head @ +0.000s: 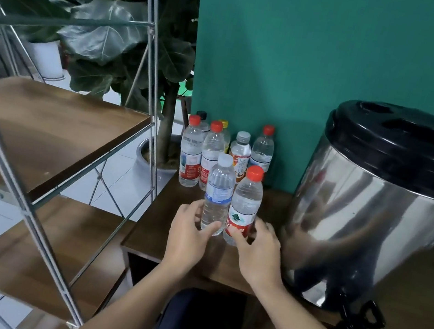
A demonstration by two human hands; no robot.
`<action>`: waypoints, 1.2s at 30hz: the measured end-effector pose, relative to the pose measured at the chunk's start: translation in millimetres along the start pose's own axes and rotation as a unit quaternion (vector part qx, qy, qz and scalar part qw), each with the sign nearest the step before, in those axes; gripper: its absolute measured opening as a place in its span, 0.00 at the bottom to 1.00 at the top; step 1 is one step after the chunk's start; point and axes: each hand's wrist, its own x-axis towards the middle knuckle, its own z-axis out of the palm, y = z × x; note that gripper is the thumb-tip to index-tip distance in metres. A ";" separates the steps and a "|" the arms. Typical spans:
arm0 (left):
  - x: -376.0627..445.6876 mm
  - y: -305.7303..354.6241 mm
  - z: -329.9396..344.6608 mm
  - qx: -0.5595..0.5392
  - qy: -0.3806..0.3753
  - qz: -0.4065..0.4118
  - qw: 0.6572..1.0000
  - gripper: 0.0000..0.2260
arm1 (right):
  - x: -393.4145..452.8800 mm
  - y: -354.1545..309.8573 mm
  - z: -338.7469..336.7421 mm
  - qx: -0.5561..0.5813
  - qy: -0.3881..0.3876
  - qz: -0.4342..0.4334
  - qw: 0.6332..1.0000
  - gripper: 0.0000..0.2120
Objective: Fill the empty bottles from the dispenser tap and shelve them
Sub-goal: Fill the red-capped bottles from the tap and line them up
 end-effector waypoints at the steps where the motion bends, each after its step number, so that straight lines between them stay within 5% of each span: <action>1: 6.3 0.2 2.8 0.003 -0.003 -0.002 1.000 0.26 | 4.7 0.5 3.4 -0.002 0.003 0.005 1.000 0.23; 9: 64.8 -4.6 28.1 0.028 -0.008 0.017 0.999 0.23 | 52.6 -1.5 38.6 -0.007 0.031 0.058 0.998 0.14; 23: 89.0 -1.9 72.1 -0.062 -0.012 -0.002 0.998 0.31 | 102.9 -2.8 64.3 0.104 0.053 0.159 0.980 0.25; 28: 92.6 0.4 74.1 -0.072 -0.034 -0.010 0.997 0.36 | 105.2 -5.4 60.3 0.123 0.047 0.164 0.978 0.21; 32: 84.6 4.8 66.6 -0.089 -0.043 -0.019 0.995 0.32 | 92.8 -11.2 49.1 0.137 0.032 0.154 0.978 0.11; 36: 65.4 19.5 51.8 -0.082 -0.037 -0.026 0.996 0.23 | 69.3 -27.1 24.5 0.154 -0.018 0.119 0.981 0.19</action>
